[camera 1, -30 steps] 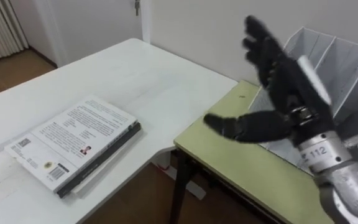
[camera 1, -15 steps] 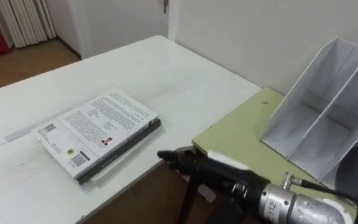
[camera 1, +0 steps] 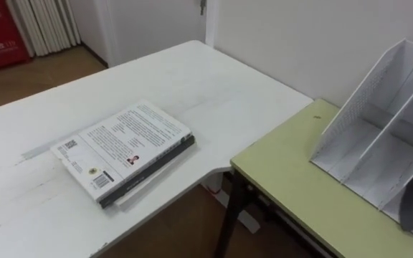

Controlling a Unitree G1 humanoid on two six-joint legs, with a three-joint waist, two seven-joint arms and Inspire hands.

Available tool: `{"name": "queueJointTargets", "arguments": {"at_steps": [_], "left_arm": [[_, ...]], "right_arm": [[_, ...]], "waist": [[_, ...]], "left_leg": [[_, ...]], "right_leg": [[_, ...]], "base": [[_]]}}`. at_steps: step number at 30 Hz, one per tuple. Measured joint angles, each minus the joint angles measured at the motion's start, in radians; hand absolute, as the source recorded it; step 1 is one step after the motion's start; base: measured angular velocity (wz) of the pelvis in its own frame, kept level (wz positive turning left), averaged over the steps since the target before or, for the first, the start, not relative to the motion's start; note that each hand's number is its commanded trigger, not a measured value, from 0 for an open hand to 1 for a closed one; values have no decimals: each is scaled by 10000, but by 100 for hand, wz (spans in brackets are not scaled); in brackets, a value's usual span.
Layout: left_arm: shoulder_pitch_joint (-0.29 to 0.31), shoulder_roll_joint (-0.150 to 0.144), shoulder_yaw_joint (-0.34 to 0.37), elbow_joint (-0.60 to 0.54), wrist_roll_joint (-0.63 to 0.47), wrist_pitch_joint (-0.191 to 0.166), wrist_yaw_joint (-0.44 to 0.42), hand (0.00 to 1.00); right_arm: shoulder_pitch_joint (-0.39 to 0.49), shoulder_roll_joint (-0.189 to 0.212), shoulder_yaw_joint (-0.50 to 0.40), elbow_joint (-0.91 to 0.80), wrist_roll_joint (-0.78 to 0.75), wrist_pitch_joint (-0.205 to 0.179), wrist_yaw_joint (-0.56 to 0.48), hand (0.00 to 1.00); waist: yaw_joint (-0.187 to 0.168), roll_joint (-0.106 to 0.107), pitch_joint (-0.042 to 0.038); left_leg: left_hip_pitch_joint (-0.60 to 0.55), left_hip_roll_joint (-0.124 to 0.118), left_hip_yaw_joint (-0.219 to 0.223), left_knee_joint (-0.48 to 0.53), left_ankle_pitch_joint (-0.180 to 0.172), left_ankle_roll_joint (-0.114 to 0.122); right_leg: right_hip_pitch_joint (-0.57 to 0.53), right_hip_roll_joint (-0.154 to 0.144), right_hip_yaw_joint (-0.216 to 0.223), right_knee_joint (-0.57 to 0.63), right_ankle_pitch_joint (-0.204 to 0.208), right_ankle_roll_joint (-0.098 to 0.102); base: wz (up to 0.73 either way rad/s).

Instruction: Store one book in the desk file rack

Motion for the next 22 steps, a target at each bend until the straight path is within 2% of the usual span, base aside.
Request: {"name": "queueJointTargets", "arguments": {"at_steps": [3,5,9,12,15,17,22], "left_arm": [[62,-68,200,19,71,-6,-16,0],[174,-73,265,14,54,-7,-15,0],[273,-77,266,12,17,-6,69,0],[264,-123,447,29,361,4,235,0],[360,-296,822,61,667,-1,359,0],[428,-412,896,46,715,-6,533,0],[428,-478,957,44,1135,0,728,0]], "right_arm": [[-46,254,-620,1358,-100,-341,-974,0],[-30,278,-796,2124,69,-489,-1374,0],[-32,287,-1088,3334,478,-778,-2520,0],[-34,341,-1667,4319,727,-929,-3259,0],[82,353,-1968,5460,662,-862,-3801,0],[405,379,-1943,6112,615,-651,-3962,0],[894,673,-1963,6430,657,-235,-3719,0]], "waist": [[4,20,-52],[-22,14,-131],[-131,24,-121],[-342,98,-113],[-396,181,-90],[-477,246,-43],[-808,363,-44]], "left_leg": [[0,-15,-31,17,0,0],[21,-22,-32,27,1,1],[157,-24,-27,-6,0,0],[154,-25,10,1,-1,-1],[194,-39,-11,-17,-1,-2],[324,-47,13,-77,0,-1],[324,-31,13,-144,0,-3]], "right_leg": [[40,0,-7,-41,0,0],[121,-6,2,-166,5,-7],[326,1,-19,-224,1,-3],[393,-3,-34,-345,14,4],[440,-1,-32,-350,5,13],[514,13,4,-339,-28,23],[407,-6,18,-320,-76,-5]], "base": [[4],[5],[8],[7],[0],[0],[-3]]}}
